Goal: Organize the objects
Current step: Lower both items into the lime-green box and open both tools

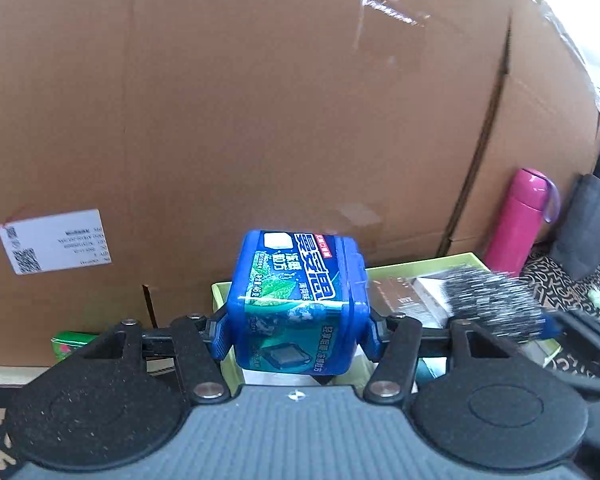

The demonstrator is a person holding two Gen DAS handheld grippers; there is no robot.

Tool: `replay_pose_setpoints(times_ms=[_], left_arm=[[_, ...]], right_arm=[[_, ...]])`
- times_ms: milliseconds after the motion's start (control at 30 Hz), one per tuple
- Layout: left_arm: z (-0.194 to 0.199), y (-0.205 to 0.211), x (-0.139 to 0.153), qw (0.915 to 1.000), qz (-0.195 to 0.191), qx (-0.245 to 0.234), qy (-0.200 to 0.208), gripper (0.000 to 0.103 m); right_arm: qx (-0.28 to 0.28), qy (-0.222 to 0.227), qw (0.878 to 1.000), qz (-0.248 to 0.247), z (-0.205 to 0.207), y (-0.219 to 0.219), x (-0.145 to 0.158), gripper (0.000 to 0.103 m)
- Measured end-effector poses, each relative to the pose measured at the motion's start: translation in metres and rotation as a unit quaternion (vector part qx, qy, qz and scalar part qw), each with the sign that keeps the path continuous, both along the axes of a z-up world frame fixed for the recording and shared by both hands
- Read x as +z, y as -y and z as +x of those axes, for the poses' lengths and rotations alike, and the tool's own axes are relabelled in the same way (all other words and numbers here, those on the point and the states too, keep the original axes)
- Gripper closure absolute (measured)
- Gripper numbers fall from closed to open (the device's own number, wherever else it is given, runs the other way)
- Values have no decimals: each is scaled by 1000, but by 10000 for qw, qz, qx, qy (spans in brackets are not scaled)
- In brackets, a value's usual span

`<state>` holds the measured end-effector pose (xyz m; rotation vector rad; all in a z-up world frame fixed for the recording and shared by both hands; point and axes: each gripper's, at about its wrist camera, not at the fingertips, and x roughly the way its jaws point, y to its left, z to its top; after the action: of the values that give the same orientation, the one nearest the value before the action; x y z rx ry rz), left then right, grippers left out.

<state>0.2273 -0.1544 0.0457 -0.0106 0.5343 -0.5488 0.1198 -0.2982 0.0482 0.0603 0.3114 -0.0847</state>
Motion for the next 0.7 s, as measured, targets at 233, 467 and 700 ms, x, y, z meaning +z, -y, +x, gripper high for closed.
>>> replay_pose_setpoints(times_ms=[233, 467, 700], left_arm=[[-23, -30, -3, 9986, -411, 46, 332, 8], [-49, -41, -2, 9988, -122, 174, 434, 7], [-85, -82, 0, 9968, -49, 777, 183, 7]], right_arm=[[72, -236, 9994, -229, 9, -14, -27, 0], [-6, 37, 9999, 132, -28, -22, -16, 0], [355, 321, 9988, -69, -61, -60, -10, 15]])
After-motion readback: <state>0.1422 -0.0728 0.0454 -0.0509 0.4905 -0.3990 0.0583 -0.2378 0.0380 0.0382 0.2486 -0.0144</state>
